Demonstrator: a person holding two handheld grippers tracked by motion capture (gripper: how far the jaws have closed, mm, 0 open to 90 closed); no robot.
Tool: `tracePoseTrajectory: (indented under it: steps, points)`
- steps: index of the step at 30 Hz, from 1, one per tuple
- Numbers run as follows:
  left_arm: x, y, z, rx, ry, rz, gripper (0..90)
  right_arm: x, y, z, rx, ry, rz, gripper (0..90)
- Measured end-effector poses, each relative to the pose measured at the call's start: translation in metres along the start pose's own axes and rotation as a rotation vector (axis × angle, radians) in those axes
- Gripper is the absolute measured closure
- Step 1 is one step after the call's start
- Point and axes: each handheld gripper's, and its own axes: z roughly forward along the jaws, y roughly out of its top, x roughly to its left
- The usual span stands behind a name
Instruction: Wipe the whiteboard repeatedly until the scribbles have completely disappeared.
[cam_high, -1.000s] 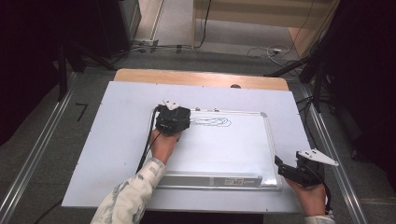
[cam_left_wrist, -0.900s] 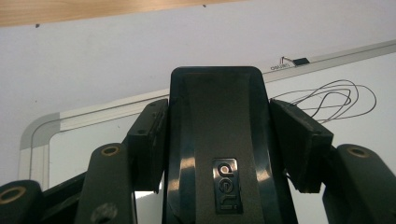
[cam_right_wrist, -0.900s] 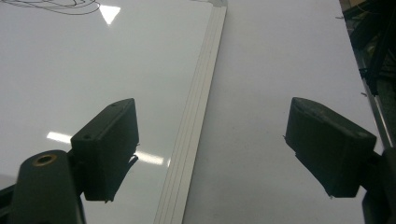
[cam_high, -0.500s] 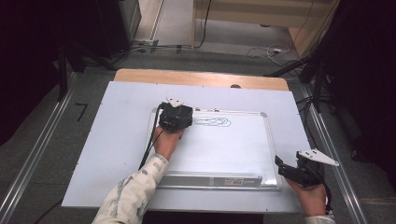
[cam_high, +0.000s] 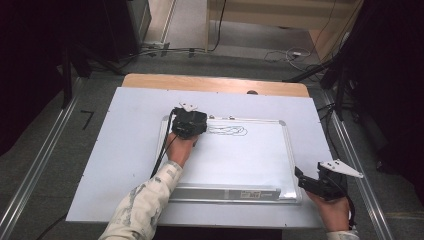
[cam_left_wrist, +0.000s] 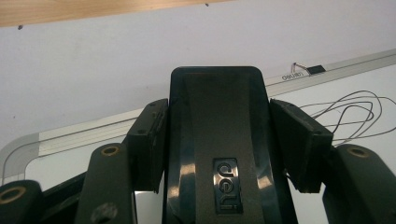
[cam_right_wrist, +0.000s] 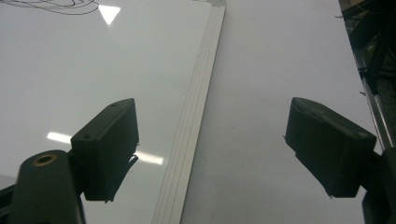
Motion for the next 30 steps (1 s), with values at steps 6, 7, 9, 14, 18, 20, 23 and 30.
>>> tracePoseTrajectory:
  steps: [6,7,9,14,18,20,23,30]
  points:
    - [0.0,-0.001,0.003,0.013,0.006,0.003,40.6,0.0,0.0,0.0,-0.001,0.001,0.0,15.9]
    - [0.0,-0.002,0.003,0.017,0.005,0.003,40.6,0.0,0.0,0.0,-0.001,0.001,-0.001,15.9]
    - [-0.002,-0.002,0.004,0.015,0.007,0.009,40.7,0.0,0.0,0.0,0.0,0.001,-0.001,15.9]
    - [-0.004,-0.005,0.005,0.029,0.012,0.03,40.7,0.0,0.0,0.0,0.001,0.001,0.0,15.9]
    - [-0.006,-0.007,0.007,0.041,0.024,0.043,40.6,0.0,0.0,0.0,0.0,0.001,0.001,15.9]
    - [-0.006,-0.008,0.008,0.045,0.029,0.048,40.6,0.0,0.0,0.0,-0.001,0.002,0.0,15.9]
    - [-0.007,-0.009,0.009,0.056,0.038,0.05,40.6,0.0,0.0,-0.001,-0.001,0.002,0.001,15.9]
    - [-0.006,-0.015,0.009,0.067,0.035,0.041,40.4,0.0,0.0,-0.001,-0.001,0.003,0.001,15.9]
